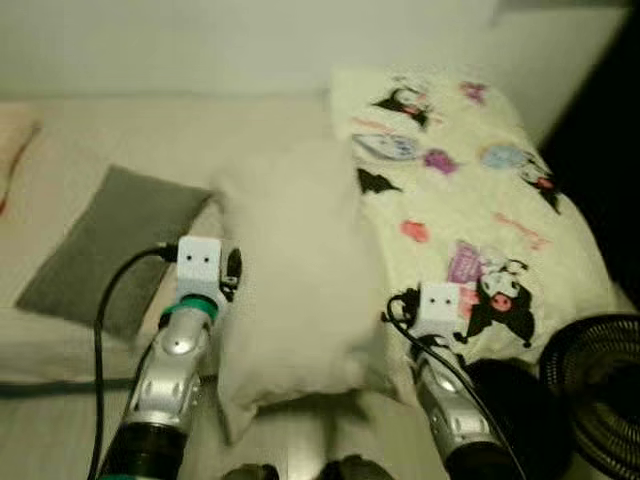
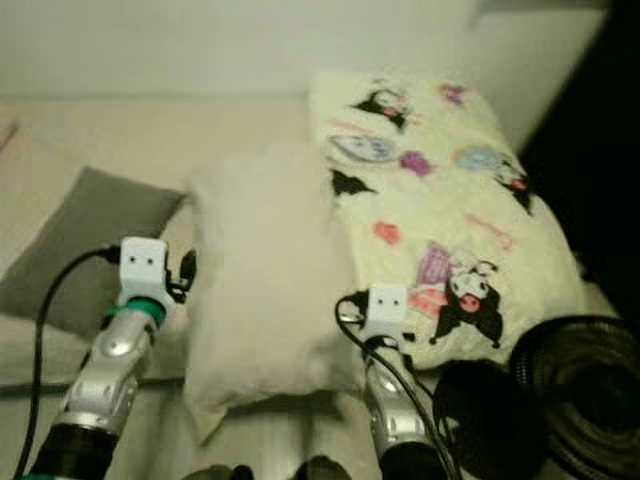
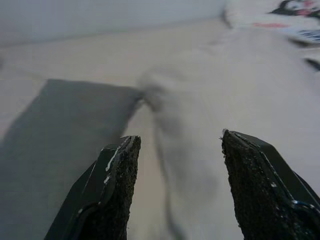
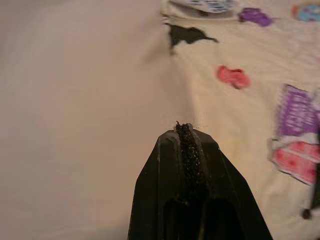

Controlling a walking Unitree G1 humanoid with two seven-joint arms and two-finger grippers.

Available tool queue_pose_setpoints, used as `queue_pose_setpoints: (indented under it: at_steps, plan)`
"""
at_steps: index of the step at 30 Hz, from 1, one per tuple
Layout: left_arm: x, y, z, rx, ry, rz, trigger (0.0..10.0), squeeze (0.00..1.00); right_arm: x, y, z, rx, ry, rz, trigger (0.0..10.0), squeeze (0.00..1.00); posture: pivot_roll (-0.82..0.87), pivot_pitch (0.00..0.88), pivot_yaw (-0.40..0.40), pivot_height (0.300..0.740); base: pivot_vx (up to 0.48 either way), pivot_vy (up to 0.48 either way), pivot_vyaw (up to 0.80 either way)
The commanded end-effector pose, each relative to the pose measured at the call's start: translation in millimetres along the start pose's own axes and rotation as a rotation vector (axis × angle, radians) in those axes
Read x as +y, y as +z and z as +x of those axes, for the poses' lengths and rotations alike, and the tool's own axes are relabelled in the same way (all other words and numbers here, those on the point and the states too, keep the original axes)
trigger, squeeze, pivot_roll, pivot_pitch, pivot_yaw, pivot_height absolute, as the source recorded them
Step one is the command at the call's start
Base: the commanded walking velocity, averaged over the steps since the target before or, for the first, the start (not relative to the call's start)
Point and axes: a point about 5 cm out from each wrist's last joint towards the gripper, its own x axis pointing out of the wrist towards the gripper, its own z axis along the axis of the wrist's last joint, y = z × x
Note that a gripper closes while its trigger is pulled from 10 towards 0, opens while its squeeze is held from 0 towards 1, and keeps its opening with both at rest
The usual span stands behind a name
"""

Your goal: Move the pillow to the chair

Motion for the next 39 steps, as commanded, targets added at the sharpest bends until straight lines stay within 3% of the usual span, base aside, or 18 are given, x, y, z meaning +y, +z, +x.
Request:
queue_pose_setpoints:
  at_steps: [1,14,18,24,30,33,35,37,39]
  plan:
    - [-7.2,-5.4,-0.3,0.029,-0.038,0.020,10.0,0.00,-4.6,-3.9,-1.6,0.017,-0.014,0.003,10.0,0.00,-0.06,0.042,0.024,0.740,0.000,0.000,0.00]
    - [-14.7,-14.1,0.3,0.087,-0.113,0.108,10.0,0.00,-7.6,-4.0,-1.2,0.021,-0.023,-0.003,10.0,0.00,-0.07,0.041,0.027,0.740,0.000,-0.111,0.00]
    - [-13.2,-20.5,-0.9,0.122,-0.091,0.024,10.0,0.00,-9.2,-3.9,-0.7,0.023,-0.028,-0.008,10.0,0.00,-0.07,0.037,0.026,0.740,0.000,-0.120,0.00]
    - [-19.8,-21.3,-2.0,0.119,-0.156,0.060,10.0,0.00,-17.7,-1.9,0.4,0.012,-0.093,-0.042,10.0,0.00,-0.07,0.031,0.025,0.740,0.000,0.000,0.00]
    - [-15.7,-29.3,-5.5,0.148,-0.168,0.062,10.0,0.00,-24.0,-0.1,1.3,0.002,-0.138,-0.075,10.0,0.00,-0.07,0.029,0.021,0.740,0.000,0.000,0.00]
    - [-13.5,-34.5,-6.7,0.172,-0.173,0.056,10.0,0.00,-26.1,-2.8,1.3,0.019,-0.150,-0.118,10.0,0.00,-0.07,0.029,0.021,0.740,0.000,0.000,0.00]
    - [-11.4,-52.5,-11.3,0.234,-0.186,0.113,10.0,0.00,-34.4,-14.7,-1.2,0.076,-0.196,-0.135,10.0,0.00,-0.06,0.021,0.014,0.740,0.000,0.000,0.00]
    - [-10.5,-58.2,-13.0,0.253,-0.187,0.136,10.0,0.00,-37.2,-18.8,-2.4,0.096,-0.211,-0.132,10.0,0.00,-0.06,0.021,0.014,0.740,0.000,0.000,0.00]
    - [-9.9,-65.2,-16.2,0.268,-0.193,0.164,10.0,0.00,-43.3,-29.8,-6.5,0.153,-0.227,-0.065,10.0,0.00,-0.07,0.015,0.025,0.740,0.000,0.000,0.00]
